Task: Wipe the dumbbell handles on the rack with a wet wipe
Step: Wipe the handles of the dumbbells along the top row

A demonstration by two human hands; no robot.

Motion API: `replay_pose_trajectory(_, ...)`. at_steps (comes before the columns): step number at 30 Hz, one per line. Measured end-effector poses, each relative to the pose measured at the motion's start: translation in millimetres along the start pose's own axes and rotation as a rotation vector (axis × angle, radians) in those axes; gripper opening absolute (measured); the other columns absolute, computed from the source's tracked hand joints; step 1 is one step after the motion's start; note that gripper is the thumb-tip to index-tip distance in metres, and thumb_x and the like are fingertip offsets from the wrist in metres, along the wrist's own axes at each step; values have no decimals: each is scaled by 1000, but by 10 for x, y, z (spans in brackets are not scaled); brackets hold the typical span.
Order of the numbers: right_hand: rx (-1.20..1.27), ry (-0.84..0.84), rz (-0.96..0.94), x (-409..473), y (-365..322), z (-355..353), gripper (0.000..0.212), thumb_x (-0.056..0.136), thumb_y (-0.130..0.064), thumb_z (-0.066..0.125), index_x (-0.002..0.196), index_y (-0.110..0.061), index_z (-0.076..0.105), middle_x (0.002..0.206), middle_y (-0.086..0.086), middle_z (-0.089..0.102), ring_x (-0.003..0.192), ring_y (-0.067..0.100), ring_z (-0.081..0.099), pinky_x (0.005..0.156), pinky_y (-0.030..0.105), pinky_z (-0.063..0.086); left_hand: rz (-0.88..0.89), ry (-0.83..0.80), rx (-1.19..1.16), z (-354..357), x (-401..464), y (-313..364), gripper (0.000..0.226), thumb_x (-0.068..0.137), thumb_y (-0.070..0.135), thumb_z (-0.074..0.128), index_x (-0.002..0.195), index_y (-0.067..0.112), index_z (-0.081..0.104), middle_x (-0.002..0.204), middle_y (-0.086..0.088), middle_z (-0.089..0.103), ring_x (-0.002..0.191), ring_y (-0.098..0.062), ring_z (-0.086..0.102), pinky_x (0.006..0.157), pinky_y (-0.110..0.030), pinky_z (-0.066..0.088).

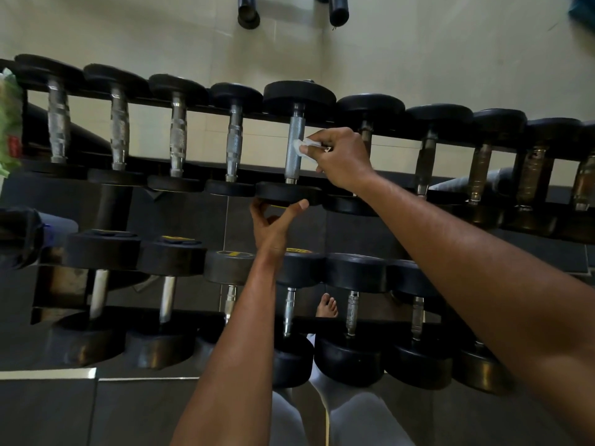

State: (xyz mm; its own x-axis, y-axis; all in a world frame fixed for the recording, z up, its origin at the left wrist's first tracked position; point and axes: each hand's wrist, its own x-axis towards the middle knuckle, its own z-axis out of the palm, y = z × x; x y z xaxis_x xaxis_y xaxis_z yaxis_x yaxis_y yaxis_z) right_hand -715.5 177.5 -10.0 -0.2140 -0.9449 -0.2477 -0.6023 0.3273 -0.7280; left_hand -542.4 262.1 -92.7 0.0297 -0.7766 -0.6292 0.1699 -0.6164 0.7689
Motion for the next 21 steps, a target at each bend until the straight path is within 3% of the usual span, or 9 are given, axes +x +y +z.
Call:
replay_pose_trajectory(5,-70,61,-40,42,13,5,26,97,-42,76,116,-25,80,101,-11,74,85,10,71,80,42,64,-2,-31,-10,11,18,-18,105,54,59,97,145,39,49,146,12,58,134,-16,56,116,-52,46)
replay_pose_trajectory(10,-61,70,-26,27,-9,11,27,98,-42,75,117,-24,79,103,-12,73,85,9,71,81,40,64,63,-38,6,101,-53,9,100,70,44,100,149,31,42,138,11,61,125,-5,60,111,-35,51)
replay_pose_trajectory(14,-42,63,-31,-14,42,49,29,98,-41,75,120,-23,78,107,-10,73,92,10,71,81,40,65,100,38,13,207,-56,-1,108,52,49,108,143,33,50,136,5,67,126,-16,66,106,-40,58)
replay_pose_trajectory(17,-39,69,-32,-6,70,59,28,98,-41,75,120,-23,78,108,-11,73,95,10,71,81,41,65,111,55,37,166,-10,44,104,53,41,109,141,28,56,131,5,71,120,-12,69,99,-32,61)
replay_pose_trajectory(21,-52,75,-42,31,37,45,27,98,-42,74,119,-24,78,106,-11,73,90,9,71,81,38,64,57,15,17,117,-29,124,66,72,29,98,129,16,69,115,1,77,103,-10,74,82,-21,60)
